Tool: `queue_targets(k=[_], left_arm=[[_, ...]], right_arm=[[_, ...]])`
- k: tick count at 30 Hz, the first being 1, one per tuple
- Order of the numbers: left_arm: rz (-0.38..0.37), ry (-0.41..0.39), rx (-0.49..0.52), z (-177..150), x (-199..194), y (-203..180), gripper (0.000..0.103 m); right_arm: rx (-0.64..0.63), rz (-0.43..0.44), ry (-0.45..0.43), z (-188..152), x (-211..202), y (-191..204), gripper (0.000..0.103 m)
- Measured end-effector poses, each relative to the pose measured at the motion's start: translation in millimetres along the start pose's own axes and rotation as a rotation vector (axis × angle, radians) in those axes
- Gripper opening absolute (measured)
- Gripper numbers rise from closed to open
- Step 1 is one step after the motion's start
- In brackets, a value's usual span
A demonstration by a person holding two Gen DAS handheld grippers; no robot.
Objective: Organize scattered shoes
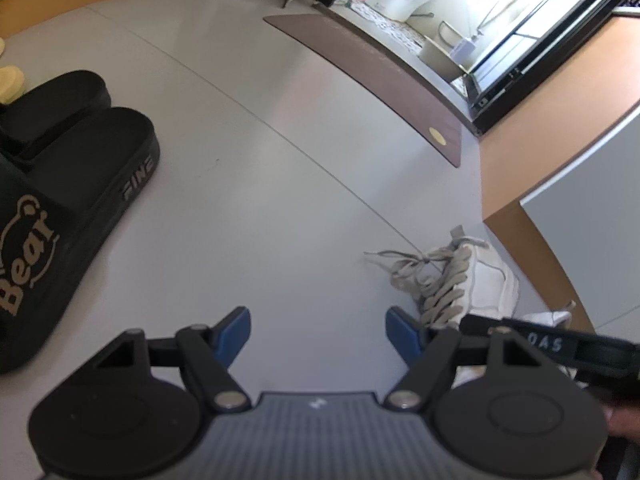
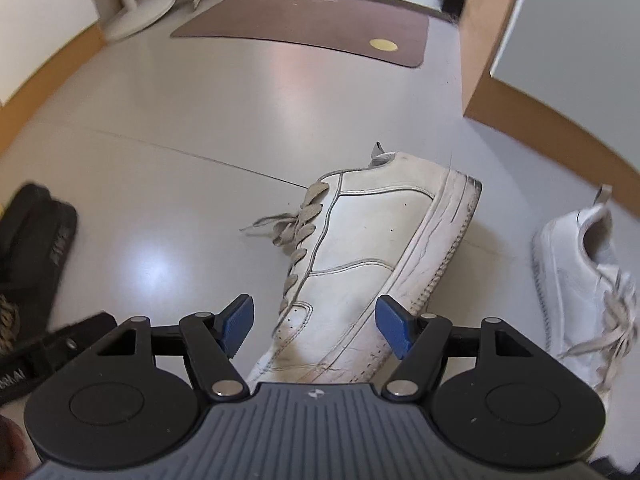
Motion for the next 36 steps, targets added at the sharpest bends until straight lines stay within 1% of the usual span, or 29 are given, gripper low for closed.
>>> queue_targets(k=[2,7,8,10,13,15,20,24,28,30,32,36], left_arm=[[0.004,-0.001,-0.011,0.3,0.9,2.1,0.079],[0.007,-0.003,-0.025,0.6,-1.0,8.0,0.081],[0.011,-0.003,-0.022,1.2,-1.9,9.5,0.081],[0.025,-0.006,-0.019,3.0,-4.1,14.3,0.082],[0.032,-0.011,-0.029,3.9,-6.0,18.9,0.083],[0.034,-0.008,-0.026,2.7,-5.3,20.0,0.083],[0.023,0.003,-0.028,-2.0,-1.4,17.3,0.083],[0.012,0.005,-0.015,-3.3,-1.1,12.0,0.083],[0.009,0.008,-0.006,-5.4,-0.5,7.2,0.083],[0.006,0.008,-0.009,-5.5,1.3,4.9,0.083],[0.002,0.009,-0.009,-5.9,2.3,2.4,0.083],[-0.001,0.01,0.0,-5.6,3.0,-0.3,0.083]], right_arm=[[-0.028,-0.033,-0.005,0.0,3.1,3.4,0.072],[-0.046,-0.091,-0.019,9.8,13.2,8.0,0.073],[-0.054,-0.099,-0.023,11.6,15.0,8.9,0.074],[-0.08,-0.122,-0.026,15.1,21.7,10.6,0.079],[-0.108,-0.147,-0.012,13.1,33.9,9.4,0.082],[-0.104,-0.151,-0.031,12.8,34.9,6.7,0.08],[-0.07,-0.1,-0.051,12.7,30.2,0.9,0.078],[-0.014,-0.055,-0.056,12.2,23.7,-10.4,0.076],[0.043,0.013,-0.049,10.1,15.1,-27.3,0.074],[0.058,0.042,-0.046,9.2,11.3,-34.1,0.07],[0.088,0.083,-0.041,6.3,6.4,-47.3,0.07],[0.113,0.132,-0.034,3.1,2.6,-61.5,0.068]])
Point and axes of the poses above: each gripper's, at about its wrist camera, not at the fingertips, and x roughly the way its jaws point, y to its left, z to its top, the point moved 10 cm from there along x, roughly the way its jaws point, and after that the axes turned 13 degrees about x, right-handed, at the moved point
